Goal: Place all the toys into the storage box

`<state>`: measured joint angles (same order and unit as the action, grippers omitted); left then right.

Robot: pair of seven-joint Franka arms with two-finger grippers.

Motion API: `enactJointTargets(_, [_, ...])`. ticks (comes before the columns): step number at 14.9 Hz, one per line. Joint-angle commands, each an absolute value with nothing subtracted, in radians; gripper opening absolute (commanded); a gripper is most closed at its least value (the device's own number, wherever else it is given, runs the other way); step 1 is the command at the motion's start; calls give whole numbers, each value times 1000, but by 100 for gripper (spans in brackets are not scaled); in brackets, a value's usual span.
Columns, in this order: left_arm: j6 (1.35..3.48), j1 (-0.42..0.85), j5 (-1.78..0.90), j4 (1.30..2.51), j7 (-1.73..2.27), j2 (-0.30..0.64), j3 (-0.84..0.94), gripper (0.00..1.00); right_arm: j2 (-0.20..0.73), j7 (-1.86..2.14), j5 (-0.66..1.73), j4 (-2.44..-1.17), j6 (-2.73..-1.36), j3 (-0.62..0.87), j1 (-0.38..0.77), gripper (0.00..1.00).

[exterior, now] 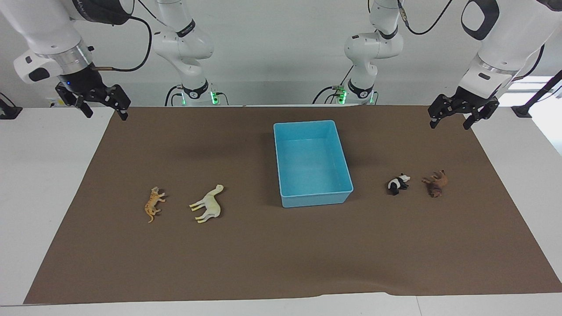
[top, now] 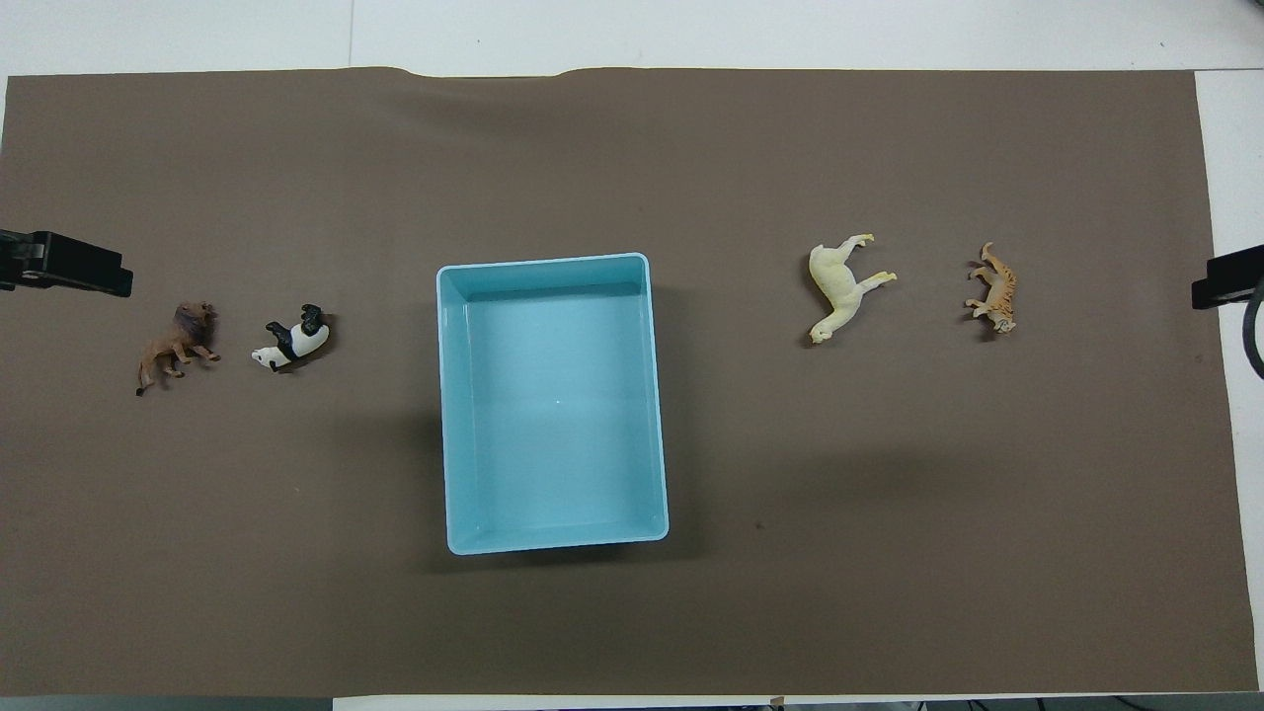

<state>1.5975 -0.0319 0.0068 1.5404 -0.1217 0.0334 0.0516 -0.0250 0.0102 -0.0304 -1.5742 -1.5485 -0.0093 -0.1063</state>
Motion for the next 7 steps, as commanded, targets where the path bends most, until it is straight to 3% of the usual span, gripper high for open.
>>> enactJointTargets(1, [1624,-25,17,1580,-133,3,44,100,-29,-9,-38,-1572,-1549,2,-114,100])
enactJointTargets(7, [1629,-23,17,1583,-124,3,44,100,-41,-12,-41,-1582,-1549,0,-124,100])
